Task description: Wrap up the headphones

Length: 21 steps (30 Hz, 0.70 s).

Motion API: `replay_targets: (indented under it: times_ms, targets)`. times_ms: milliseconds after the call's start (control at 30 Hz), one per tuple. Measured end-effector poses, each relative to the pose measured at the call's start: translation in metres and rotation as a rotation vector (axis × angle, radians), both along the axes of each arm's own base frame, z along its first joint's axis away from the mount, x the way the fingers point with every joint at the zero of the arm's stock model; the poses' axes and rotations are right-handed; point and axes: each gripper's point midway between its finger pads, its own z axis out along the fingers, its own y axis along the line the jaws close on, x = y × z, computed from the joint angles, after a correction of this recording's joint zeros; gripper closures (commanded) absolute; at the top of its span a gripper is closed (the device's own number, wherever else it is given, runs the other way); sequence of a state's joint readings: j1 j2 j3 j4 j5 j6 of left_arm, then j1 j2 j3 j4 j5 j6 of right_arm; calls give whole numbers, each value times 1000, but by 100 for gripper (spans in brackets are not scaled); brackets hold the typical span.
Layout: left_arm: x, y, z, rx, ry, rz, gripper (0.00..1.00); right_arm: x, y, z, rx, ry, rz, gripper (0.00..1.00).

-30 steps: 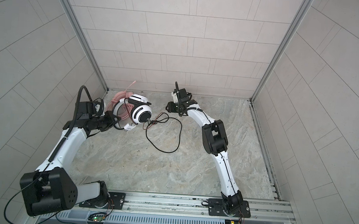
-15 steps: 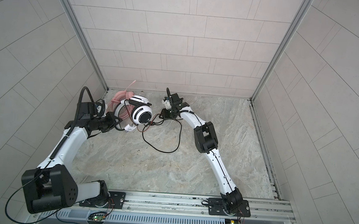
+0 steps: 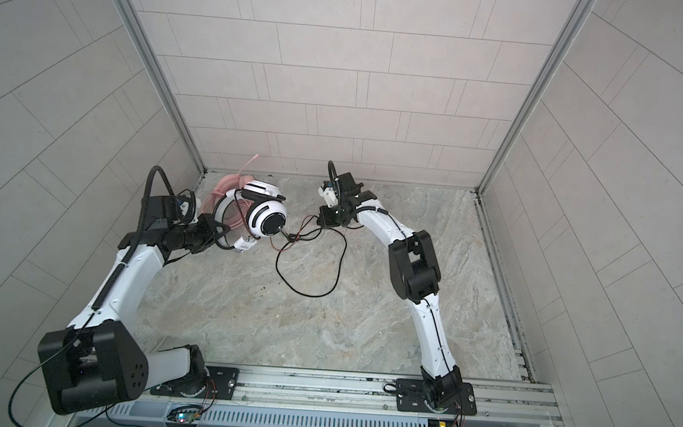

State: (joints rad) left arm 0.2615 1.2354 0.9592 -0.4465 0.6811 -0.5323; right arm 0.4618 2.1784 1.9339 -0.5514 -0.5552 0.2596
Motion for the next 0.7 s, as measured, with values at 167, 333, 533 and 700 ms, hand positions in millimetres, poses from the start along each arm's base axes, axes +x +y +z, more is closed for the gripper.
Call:
replay_targets:
  times_ms: [167,333,533,700]
  targets:
    - [1,-3,1,-1,-4,-3,100,-52,-25,113,61,-159,5,100]
    - [1,-22,2,11,-5,-50,100,-108,-59,165,40,-208,-36,100]
    - [5,-56,11,7,-41,-128,100,-135,-83,188,2,-233,-120,100]
    - [10,-76,8,-6,-49,-170,100,-103,-57,108,-51,-72,-129,100]
